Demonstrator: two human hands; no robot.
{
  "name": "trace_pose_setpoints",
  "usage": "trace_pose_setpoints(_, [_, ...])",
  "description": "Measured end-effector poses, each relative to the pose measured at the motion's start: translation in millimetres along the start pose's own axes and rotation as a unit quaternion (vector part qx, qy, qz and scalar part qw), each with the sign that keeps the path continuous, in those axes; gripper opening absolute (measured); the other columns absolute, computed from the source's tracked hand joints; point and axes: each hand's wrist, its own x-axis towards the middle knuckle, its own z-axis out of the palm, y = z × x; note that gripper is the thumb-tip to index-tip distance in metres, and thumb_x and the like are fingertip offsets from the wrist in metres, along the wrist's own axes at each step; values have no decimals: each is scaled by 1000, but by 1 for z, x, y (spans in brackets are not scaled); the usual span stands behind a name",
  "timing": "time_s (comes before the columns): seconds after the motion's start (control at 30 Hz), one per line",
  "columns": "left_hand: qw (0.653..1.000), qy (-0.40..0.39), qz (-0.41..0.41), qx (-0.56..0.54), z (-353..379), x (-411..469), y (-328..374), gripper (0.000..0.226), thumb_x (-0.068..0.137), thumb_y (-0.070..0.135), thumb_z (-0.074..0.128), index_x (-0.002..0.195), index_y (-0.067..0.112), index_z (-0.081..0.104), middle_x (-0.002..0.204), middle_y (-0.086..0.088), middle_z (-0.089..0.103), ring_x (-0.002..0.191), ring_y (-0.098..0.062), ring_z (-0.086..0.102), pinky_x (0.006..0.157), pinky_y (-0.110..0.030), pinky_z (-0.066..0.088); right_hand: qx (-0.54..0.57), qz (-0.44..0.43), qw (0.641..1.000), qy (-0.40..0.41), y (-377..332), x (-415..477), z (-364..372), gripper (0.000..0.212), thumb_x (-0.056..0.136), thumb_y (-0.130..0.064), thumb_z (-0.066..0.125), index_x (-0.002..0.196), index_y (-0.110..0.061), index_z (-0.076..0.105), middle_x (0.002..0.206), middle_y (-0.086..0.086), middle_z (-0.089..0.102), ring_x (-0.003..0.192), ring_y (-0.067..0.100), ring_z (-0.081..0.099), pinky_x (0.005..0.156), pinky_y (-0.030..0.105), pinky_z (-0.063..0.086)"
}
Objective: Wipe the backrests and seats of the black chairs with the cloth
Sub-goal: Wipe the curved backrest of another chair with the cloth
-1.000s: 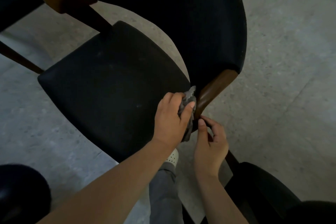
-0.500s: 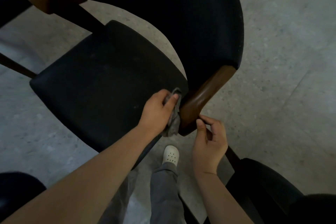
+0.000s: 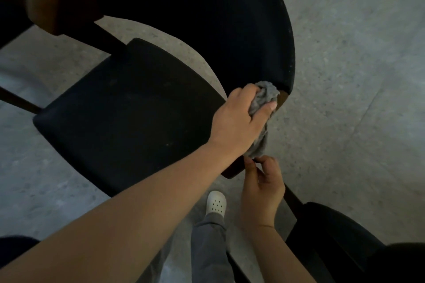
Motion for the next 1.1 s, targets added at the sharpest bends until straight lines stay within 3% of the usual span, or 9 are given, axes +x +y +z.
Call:
trace_pose_setpoints(0.1, [998, -37, -35, -37, -3, 4, -6, 24, 97, 45, 50, 102, 22, 55, 95, 2, 56, 83, -7, 57, 74, -28, 50, 22, 15, 999, -22, -7, 4, -13, 15, 94, -10, 59, 94, -22, 68, 87, -6, 67, 82, 8, 64, 72, 22, 52])
trace_pose_setpoints(0.27, [985, -83, -106, -106, -12, 11, -23, 25, 99, 39, 49, 94, 16, 57, 87, -4, 58, 79, -14, 58, 73, -33, 50, 107, 51, 989, 86, -37, 28, -6, 28, 98, -23, 54, 120, -10, 65, 109, -3, 69, 102, 9, 66, 84, 28, 57])
trace_pose_setpoints(0.37, [983, -110, -126, -76, -16, 10, -38, 23, 99, 37, 49, 97, 16, 57, 91, -6, 58, 82, -18, 59, 76, -38, 52, 127, 46, 982, 130, -55, 55, 13, 30, 99, -27, 53, 122, -10, 63, 112, -2, 68, 103, 6, 65, 85, 26, 56])
trace_pose_setpoints(0.53, [980, -151, -126, 12, -28, -1, -65, 25, 100, 41, 46, 96, 18, 55, 95, -4, 55, 83, -16, 56, 75, -36, 51, 89, 9, 979, 186, -55, 76, 35, 22, 101, -27, 50, 116, -14, 58, 107, -3, 63, 96, 5, 60, 76, 11, 49])
trace_pose_setpoints(0.63, [991, -92, -98, -2, -38, -2, -67, 25, 100, 40, 47, 92, 17, 55, 91, -2, 54, 80, -12, 55, 70, -32, 51, 63, -12, 977, 201, -48, 75, 41, 19, 103, -23, 46, 113, -13, 57, 96, -15, 57, 86, -5, 56, 71, 6, 42])
trace_pose_setpoints(0.77, [998, -18, -64, -15, -51, 16, -49, 17, 98, 43, 49, 101, 26, 54, 104, 5, 50, 88, 0, 54, 69, -11, 47, 57, -19, 977, 206, -42, 76, 41, 20, 104, -16, 44, 110, -4, 59, 88, -16, 53, 78, -9, 53, 67, 5, 39])
trace_pose_setpoints(0.83, [999, 3, -30, -31, -51, 30, -31, 20, 97, 42, 52, 108, 26, 54, 108, 6, 50, 91, 0, 55, 74, -12, 48, 52, -17, 977, 208, -41, 76, 41, 22, 104, -16, 44, 110, -2, 59, 89, -12, 55, 80, -6, 53, 68, 6, 39])
trace_pose_setpoints(0.97, [995, 11, 60, -78, -39, 53, 7, 33, 91, 42, 61, 114, 20, 50, 105, 7, 57, 94, -3, 60, 77, -28, 56, 60, -7, 977, 206, -43, 75, 42, 26, 103, -18, 42, 107, 1, 59, 91, 0, 60, 80, -6, 54, 68, 5, 38])
trace_pose_setpoints(1.1, [990, 16, 137, -39, -22, 64, 24, 26, 89, 36, 67, 102, 17, 56, 98, 6, 53, 86, -4, 54, 73, -21, 50, 75, 9, 979, 191, -45, 74, 41, 30, 102, -30, 38, 108, -8, 58, 95, 1, 62, 81, -1, 56, 68, 8, 40])
